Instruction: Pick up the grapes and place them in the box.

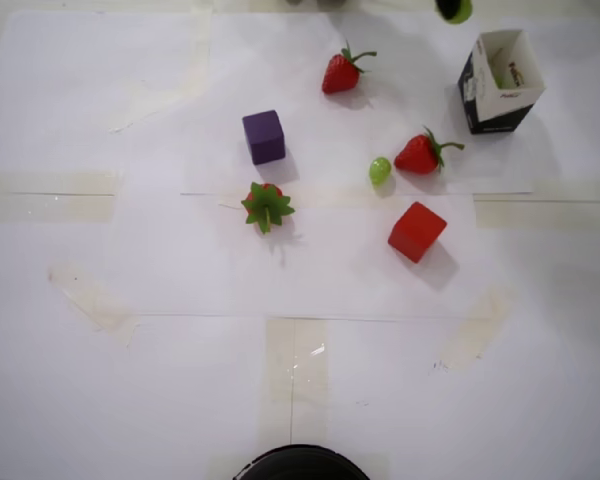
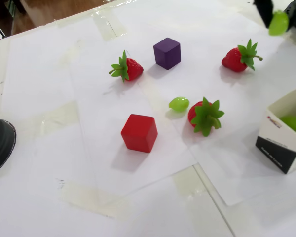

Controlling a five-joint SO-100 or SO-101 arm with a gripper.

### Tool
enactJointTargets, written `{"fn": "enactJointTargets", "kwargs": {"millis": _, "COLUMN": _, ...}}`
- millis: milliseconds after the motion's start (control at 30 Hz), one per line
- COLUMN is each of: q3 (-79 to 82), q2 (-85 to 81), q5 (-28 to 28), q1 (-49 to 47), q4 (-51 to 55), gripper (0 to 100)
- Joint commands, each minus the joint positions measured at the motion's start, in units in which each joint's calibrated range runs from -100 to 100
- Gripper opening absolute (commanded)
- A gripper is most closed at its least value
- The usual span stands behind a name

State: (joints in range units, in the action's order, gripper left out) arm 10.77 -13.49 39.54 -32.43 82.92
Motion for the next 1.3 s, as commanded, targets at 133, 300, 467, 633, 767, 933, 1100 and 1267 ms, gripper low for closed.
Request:
{"fn": "enactJointTargets", "kwargs": {"millis": 133, "q3": -4.86, "q2": 1.46, "q5": 4.59, "q1": -8.37, "q4": -5.64, "gripper": 5}}
{"fn": "enactJointTargets", "kwargs": {"millis": 300, "q3": -4.31, "q2": 4.12, "q5": 5.47, "q1": -9.70, "q4": -8.50, "gripper": 5}}
{"fn": "enactJointTargets", "kwargs": {"millis": 467, "q3": -2.95, "q2": 5.58, "q5": 5.23, "q1": -9.40, "q4": -11.60, "gripper": 7}}
{"fn": "enactJointTargets", "kwargs": {"millis": 633, "q3": -1.31, "q2": 5.76, "q5": 4.84, "q1": -8.45, "q4": -12.42, "gripper": 9}}
{"fn": "enactJointTargets", "kwargs": {"millis": 767, "q3": 0.14, "q2": 5.33, "q5": 4.69, "q1": -7.79, "q4": -12.42, "gripper": 12}}
{"fn": "enactJointTargets", "kwargs": {"millis": 933, "q3": 0.50, "q2": 4.72, "q5": 3.27, "q1": -7.86, "q4": -13.64, "gripper": 23}}
{"fn": "enactJointTargets", "kwargs": {"millis": 1100, "q3": 0.14, "q2": 3.78, "q5": 2.93, "q1": -8.37, "q4": -13.89, "gripper": 29}}
{"fn": "enactJointTargets", "kwargs": {"millis": 1267, "q3": -0.04, "q2": 0.94, "q5": 1.37, "q1": -5.51, "q4": -12.91, "gripper": 30}}
